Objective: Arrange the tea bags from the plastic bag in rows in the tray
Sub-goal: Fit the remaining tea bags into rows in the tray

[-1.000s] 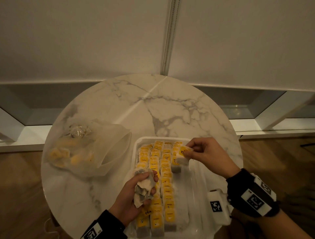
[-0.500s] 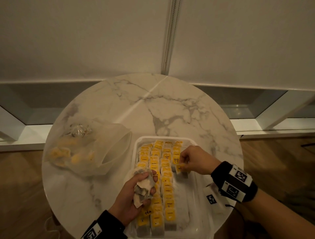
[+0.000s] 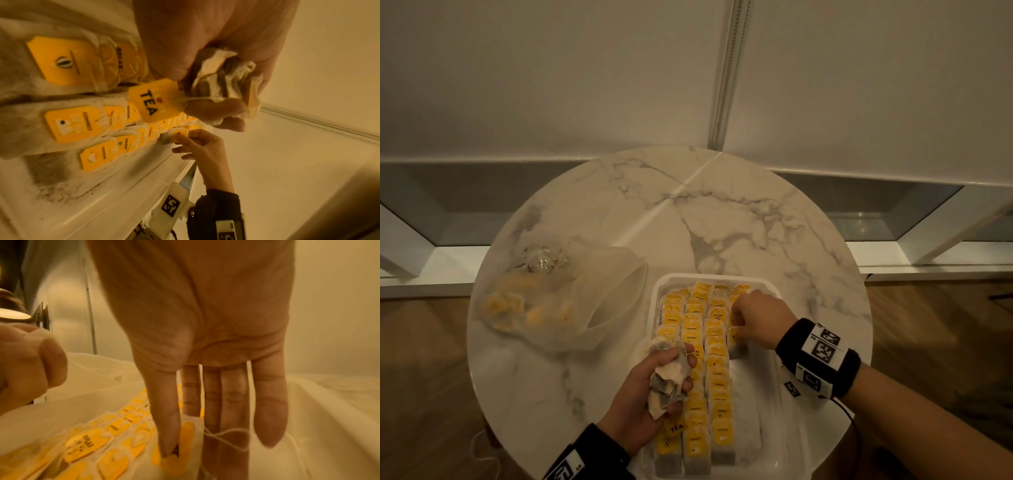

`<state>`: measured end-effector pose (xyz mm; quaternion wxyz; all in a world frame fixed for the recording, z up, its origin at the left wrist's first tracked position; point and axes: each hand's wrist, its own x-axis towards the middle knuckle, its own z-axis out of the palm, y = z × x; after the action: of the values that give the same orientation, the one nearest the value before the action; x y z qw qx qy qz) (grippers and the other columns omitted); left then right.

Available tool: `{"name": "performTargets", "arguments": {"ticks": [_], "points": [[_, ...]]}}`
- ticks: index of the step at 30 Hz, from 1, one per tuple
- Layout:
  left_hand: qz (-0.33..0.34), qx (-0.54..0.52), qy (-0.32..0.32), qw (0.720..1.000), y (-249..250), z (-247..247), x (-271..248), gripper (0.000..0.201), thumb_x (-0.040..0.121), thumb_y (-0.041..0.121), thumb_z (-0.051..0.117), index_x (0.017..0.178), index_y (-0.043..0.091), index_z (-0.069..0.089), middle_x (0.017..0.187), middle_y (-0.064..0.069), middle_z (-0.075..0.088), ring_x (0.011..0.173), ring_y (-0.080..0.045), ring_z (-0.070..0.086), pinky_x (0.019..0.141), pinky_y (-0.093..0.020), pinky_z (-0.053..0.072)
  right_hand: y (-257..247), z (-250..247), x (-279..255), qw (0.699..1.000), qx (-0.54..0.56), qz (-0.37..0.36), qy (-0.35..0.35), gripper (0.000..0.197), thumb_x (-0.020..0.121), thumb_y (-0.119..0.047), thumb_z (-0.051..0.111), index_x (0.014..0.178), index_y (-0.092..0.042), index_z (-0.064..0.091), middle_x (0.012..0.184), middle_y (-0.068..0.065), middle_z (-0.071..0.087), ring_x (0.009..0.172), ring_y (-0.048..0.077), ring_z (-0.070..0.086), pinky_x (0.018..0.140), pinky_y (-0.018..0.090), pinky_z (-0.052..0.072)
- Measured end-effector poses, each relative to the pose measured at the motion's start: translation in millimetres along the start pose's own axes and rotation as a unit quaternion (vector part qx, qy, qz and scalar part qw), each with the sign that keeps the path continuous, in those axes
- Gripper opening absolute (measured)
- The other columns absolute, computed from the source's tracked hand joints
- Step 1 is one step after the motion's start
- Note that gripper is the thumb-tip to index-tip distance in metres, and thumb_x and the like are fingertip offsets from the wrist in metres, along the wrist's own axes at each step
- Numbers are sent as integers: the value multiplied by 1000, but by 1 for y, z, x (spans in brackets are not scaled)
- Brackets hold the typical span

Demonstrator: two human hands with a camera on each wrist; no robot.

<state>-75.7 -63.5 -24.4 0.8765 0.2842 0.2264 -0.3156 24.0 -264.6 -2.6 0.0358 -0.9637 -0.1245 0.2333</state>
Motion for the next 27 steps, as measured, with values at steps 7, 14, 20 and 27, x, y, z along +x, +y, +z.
{"name": "performTargets", "arguments": {"ticks": [7,14,20,27], "points": [[-1,9,-6,1000,2,2,1,69,34,24,98,94,5,69,80,-10,62,50,-17,55,29,-19,36,-2,-2,5,997,-76,15,20,21,88,-29,62,104,-16,61,111,6,61,101,25,62,71,30,41],[0,8,-4,1000,3,3,-1,68,32,24,99,91,5,71,79,-10,62,49,-18,55,29,-19,36,0,-4,12,996,-91,8,20,30,84,-36,67,106,-17,61,113,6,62,104,26,61,72,31,40],[2,3,-7,1000,5,1,-2,69,37,24,98,96,5,67,81,-9,61,51,-17,54,29,-19,36,-2,-11,4,997,-59,13,38,29,86,-46,64,85,-21,50,93,2,56,84,21,56,67,30,38],[11,16,18,1000,6,3,0,34,66,22,84,91,4,69,77,-10,60,49,-17,55,28,-18,36,-39,-27,-40,960,217,-163,74,18,88,-33,68,76,-23,60,67,-11,57,61,5,51,62,22,40]]}}
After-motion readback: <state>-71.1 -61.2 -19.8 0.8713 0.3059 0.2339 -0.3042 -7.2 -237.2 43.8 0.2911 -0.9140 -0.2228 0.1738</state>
